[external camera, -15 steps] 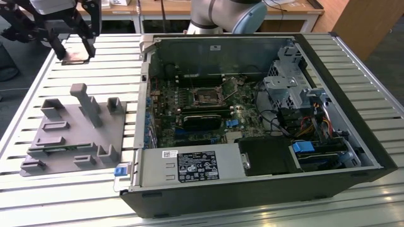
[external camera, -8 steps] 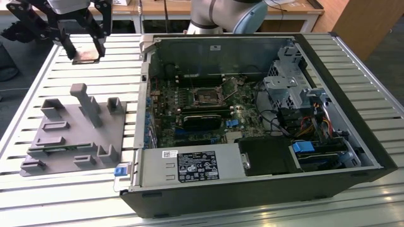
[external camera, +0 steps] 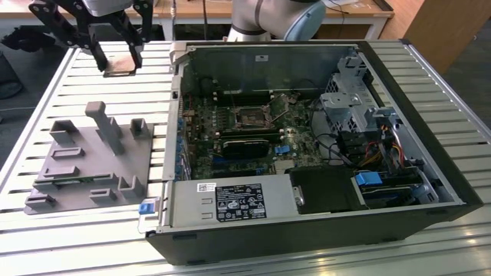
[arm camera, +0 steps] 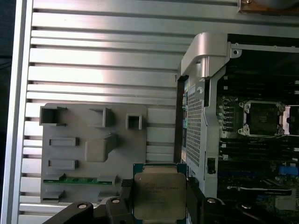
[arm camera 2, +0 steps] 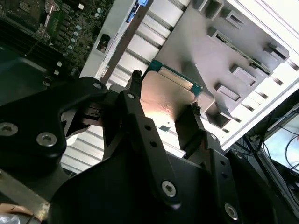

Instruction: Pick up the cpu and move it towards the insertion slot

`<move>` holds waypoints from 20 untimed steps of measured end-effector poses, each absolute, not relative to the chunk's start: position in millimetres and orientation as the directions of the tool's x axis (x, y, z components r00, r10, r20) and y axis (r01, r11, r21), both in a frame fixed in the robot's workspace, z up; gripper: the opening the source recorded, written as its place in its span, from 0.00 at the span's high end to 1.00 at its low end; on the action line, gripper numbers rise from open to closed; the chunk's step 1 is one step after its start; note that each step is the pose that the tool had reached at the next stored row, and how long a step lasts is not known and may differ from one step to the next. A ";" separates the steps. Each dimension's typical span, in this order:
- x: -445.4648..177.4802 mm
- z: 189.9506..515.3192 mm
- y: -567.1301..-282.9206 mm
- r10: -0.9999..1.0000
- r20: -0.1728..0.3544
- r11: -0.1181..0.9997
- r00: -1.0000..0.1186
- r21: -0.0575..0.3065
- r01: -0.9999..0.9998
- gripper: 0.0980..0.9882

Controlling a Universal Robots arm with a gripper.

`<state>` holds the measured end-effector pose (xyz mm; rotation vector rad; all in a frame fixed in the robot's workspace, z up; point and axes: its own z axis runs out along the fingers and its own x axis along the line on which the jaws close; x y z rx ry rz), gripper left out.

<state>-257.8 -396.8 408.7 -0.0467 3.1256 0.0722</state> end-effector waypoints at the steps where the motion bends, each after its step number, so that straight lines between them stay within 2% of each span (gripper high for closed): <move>1: -255.3 408.7 -396.6 -0.030 -0.016 0.998 -0.999 0.046 -0.030 0.51; 20: -212.5 408.0 -392.4 -0.029 -0.016 0.998 -0.999 0.046 -0.030 0.51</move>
